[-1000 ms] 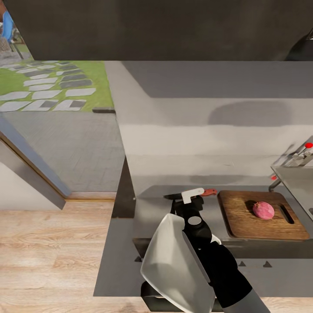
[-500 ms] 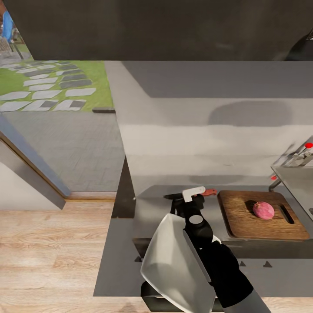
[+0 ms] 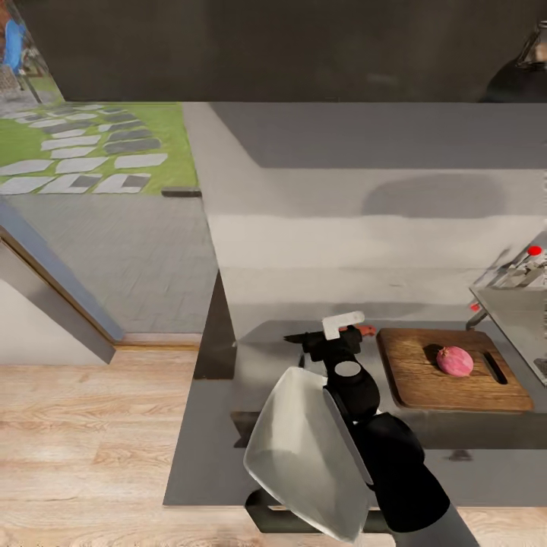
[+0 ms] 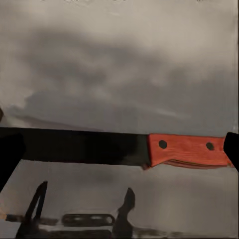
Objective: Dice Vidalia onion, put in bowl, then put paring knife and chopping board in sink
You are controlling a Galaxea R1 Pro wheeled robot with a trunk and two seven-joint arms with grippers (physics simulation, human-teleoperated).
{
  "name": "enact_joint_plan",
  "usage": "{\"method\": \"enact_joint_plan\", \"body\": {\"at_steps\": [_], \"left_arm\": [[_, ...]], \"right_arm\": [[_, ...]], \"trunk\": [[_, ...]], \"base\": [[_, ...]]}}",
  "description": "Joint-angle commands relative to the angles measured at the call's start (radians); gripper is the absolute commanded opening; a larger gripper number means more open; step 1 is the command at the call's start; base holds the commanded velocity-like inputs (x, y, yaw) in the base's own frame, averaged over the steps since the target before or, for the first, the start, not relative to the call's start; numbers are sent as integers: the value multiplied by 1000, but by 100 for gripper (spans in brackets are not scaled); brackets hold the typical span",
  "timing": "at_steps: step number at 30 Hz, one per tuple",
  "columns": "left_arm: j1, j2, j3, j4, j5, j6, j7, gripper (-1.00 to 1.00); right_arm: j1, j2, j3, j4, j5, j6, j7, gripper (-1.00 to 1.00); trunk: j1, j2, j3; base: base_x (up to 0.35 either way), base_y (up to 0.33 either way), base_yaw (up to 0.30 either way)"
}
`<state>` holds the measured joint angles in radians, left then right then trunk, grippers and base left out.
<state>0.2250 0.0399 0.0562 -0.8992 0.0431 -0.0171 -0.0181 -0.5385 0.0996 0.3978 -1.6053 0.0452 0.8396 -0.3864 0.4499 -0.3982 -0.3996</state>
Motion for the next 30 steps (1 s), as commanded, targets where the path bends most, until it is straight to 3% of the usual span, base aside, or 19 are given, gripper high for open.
{"method": "enact_joint_plan", "body": {"at_steps": [1,11,13,14,26,28,30], "left_arm": [[1,0,1,-1,4,-1,-2,100],[1,0,1,1,6,-1,-2,100],[1,0,1,4,5,-1,-2,100],[1,0,1,8,5,-1,-2,100],[1,-1,1,12,4,-1,-2,100],[1,-2,1,12,4,-1,-2,100],[1,-11,1,16,3,-1,-2,100]], "right_arm": [[-8,0,2,-1,4,14,-2,100],[-109,5,1,-4,3,90,0,100],[-130,11,1,-3,3,110,0,100],[-157,26,1,-2,3,125,1,100],[-287,51,1,20,-3,138,5,100],[-307,51,1,41,-13,139,6,100],[-333,51,1,82,-49,139,7,100]], "trunk": [[0,-2,-2],[0,-2,-2],[0,-2,-2],[0,-2,-2],[0,-2,-2],[0,-2,-2],[0,-2,-2]], "base": [[-263,-92,0],[-298,-108,0],[-289,-160,0],[-172,-221,0],[-27,-291,0],[-1,-306,0],[0,-307,0]]}}
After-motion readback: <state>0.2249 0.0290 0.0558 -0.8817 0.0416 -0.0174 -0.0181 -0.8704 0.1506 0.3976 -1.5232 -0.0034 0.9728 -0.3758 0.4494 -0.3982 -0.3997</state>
